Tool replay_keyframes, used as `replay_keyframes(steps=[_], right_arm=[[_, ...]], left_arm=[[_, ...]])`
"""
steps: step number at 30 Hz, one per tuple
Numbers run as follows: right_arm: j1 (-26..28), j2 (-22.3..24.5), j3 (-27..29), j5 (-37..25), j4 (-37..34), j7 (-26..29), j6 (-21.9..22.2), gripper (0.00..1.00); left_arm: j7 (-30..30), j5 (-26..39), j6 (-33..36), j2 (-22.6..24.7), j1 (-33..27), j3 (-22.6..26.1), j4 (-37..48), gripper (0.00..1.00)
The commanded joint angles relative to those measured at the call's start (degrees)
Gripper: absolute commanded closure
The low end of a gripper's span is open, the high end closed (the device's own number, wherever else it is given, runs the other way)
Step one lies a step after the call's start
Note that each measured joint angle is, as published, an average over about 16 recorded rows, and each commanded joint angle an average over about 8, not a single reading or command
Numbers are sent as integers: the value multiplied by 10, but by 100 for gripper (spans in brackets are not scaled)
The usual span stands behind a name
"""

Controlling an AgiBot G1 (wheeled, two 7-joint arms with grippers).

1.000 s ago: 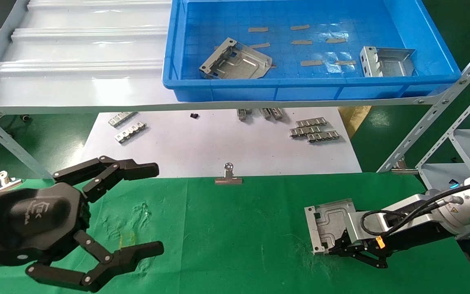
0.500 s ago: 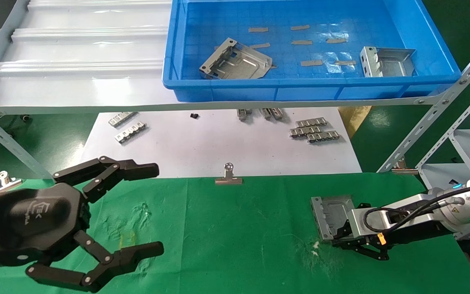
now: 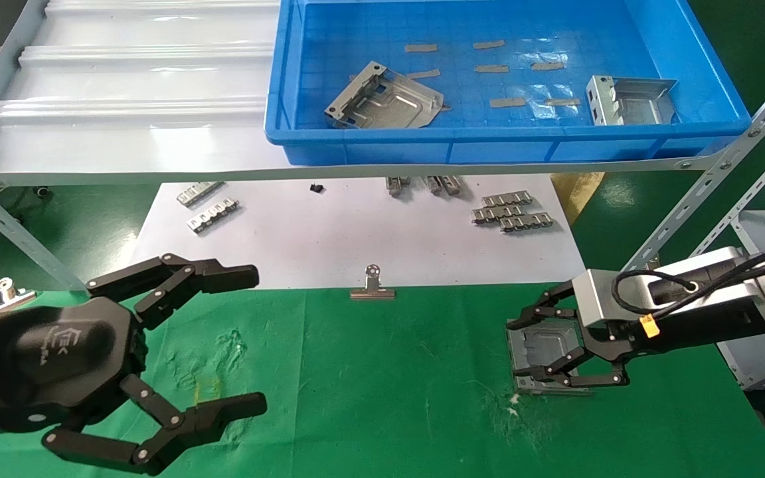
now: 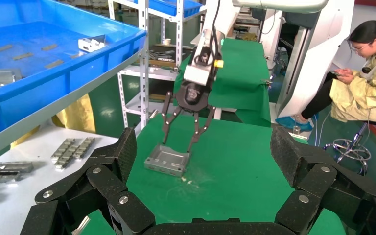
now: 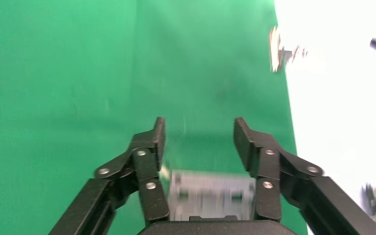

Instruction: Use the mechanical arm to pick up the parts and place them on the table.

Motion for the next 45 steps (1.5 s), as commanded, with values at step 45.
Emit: replay_keyframes(steps=[45], right_arm=[[-220, 92, 253, 136, 287, 211, 29, 0]], left_arm=[[0, 0, 0, 0, 0, 0, 0, 0]])
